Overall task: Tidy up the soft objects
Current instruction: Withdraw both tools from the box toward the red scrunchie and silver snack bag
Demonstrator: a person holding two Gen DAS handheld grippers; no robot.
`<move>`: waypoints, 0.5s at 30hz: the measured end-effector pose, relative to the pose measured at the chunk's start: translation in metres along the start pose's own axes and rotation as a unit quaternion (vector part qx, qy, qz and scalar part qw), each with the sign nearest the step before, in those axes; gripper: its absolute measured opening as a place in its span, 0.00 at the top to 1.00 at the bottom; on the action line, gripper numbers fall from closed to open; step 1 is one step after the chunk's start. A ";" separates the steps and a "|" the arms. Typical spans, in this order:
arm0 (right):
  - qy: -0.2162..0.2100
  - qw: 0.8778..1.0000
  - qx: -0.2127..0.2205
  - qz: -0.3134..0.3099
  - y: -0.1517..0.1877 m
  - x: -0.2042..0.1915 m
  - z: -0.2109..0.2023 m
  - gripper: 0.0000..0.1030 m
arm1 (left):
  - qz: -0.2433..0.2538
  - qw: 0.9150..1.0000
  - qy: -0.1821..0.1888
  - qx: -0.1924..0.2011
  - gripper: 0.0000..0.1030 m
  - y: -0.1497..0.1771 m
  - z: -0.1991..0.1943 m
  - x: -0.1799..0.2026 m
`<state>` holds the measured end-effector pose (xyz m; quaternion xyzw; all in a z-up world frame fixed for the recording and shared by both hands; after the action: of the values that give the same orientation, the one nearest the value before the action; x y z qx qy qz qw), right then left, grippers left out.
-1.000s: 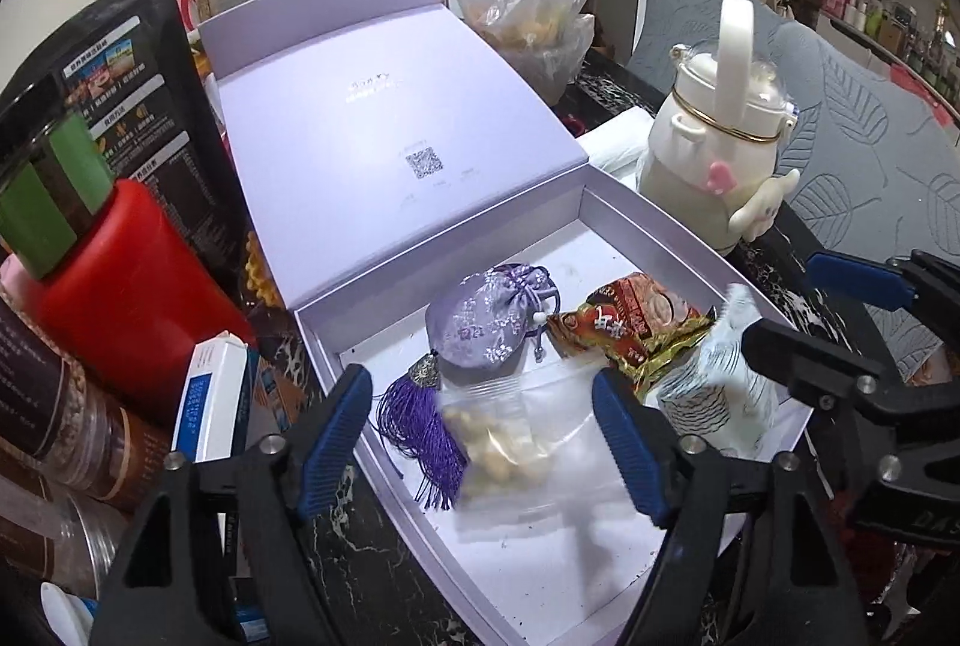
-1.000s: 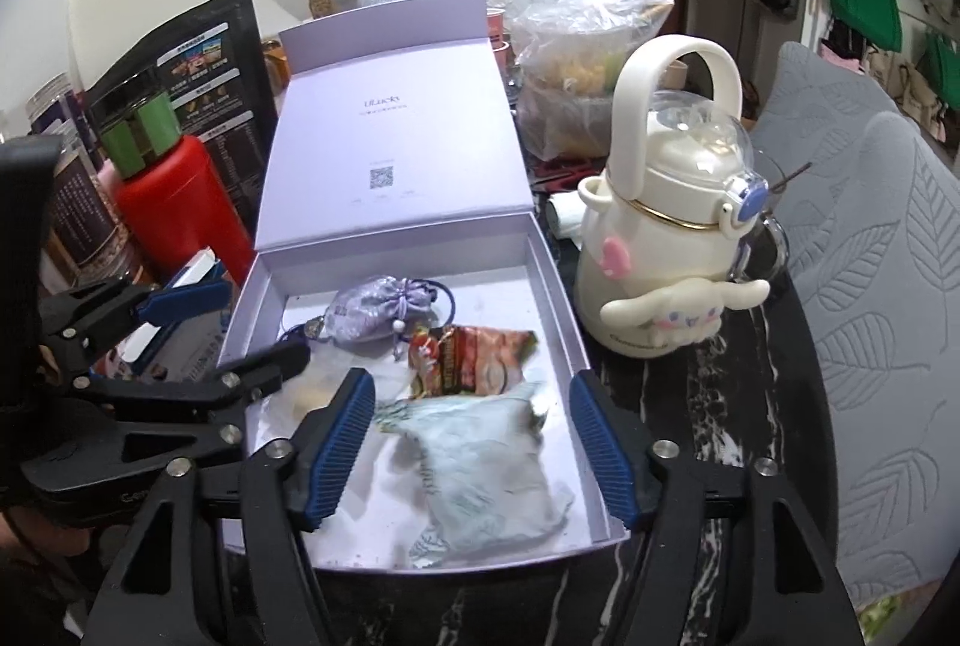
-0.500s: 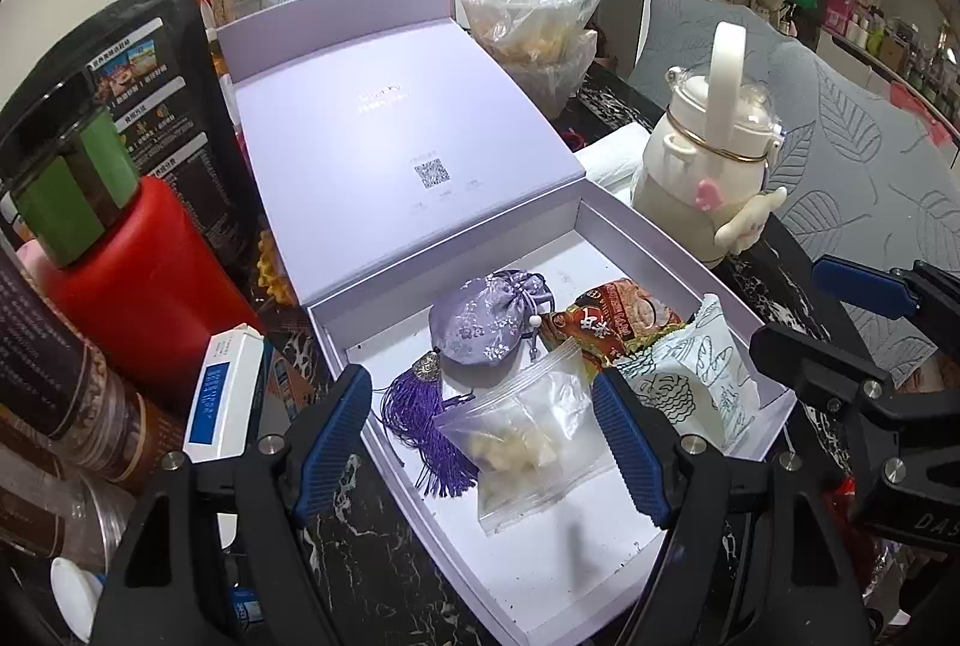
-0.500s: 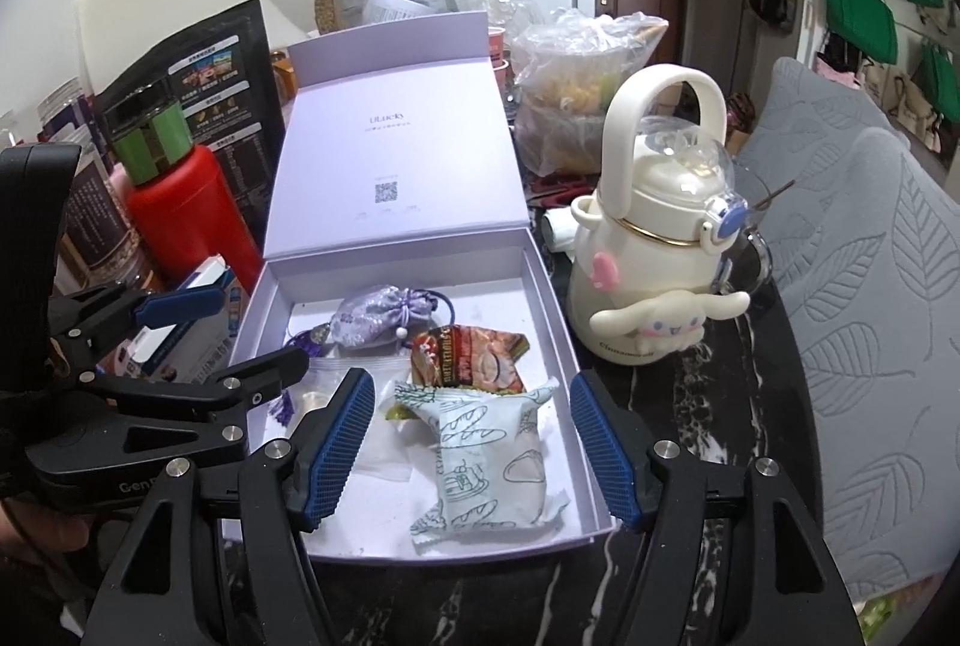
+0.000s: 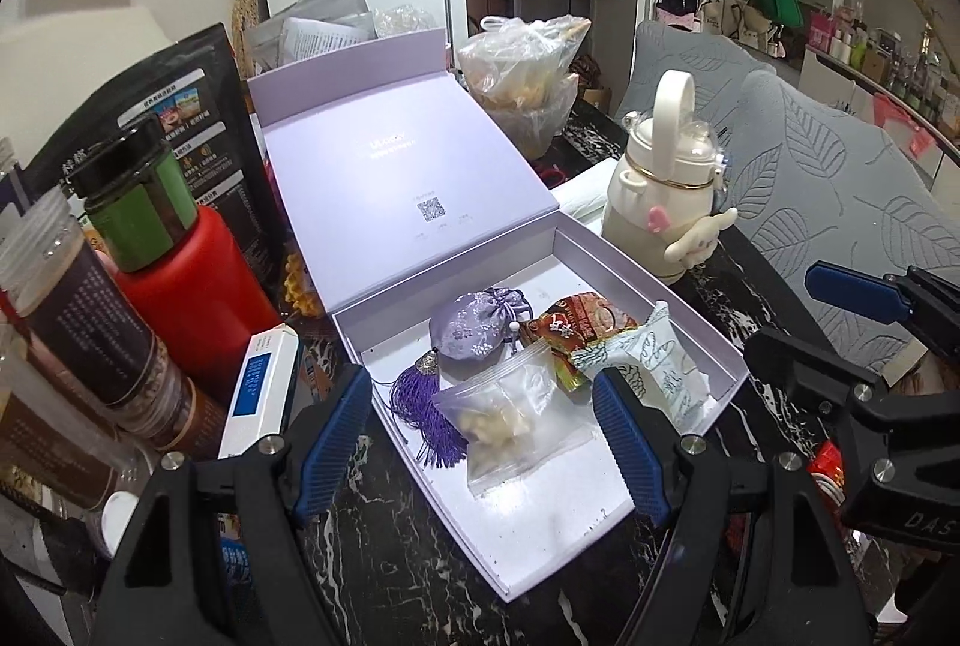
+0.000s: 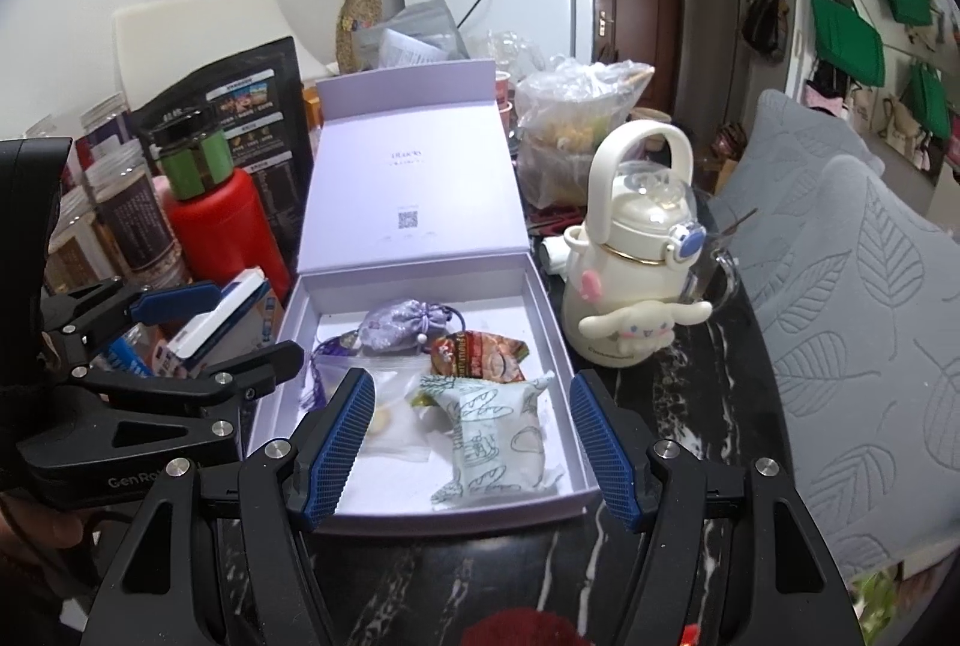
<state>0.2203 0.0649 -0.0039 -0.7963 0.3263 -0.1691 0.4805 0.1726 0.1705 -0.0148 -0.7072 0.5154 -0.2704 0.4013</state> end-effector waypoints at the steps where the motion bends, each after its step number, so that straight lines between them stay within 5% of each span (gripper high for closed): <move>1: 0.000 1.000 0.003 0.000 0.000 -0.001 -0.005 0.34 | 0.001 1.000 0.001 0.004 0.26 0.000 -0.005 0.001; 15: 0.010 0.999 0.036 -0.005 0.007 -0.013 -0.065 0.34 | 0.012 0.999 0.009 0.041 0.26 0.008 -0.066 0.017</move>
<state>0.1705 0.0294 0.0218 -0.7785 0.3207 -0.1907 0.5047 0.1215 0.1339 0.0130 -0.6815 0.5162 -0.2925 0.4284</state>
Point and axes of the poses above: each gripper's, at about its wrist camera, not at the fingertips, and z roughly the way its jaws point, x to its right, y to its underside, the point moved 6 cm from there along z, roughly the way its jaws point, and after that the axes turned 13 degrees about x, right-handed, at the moved point
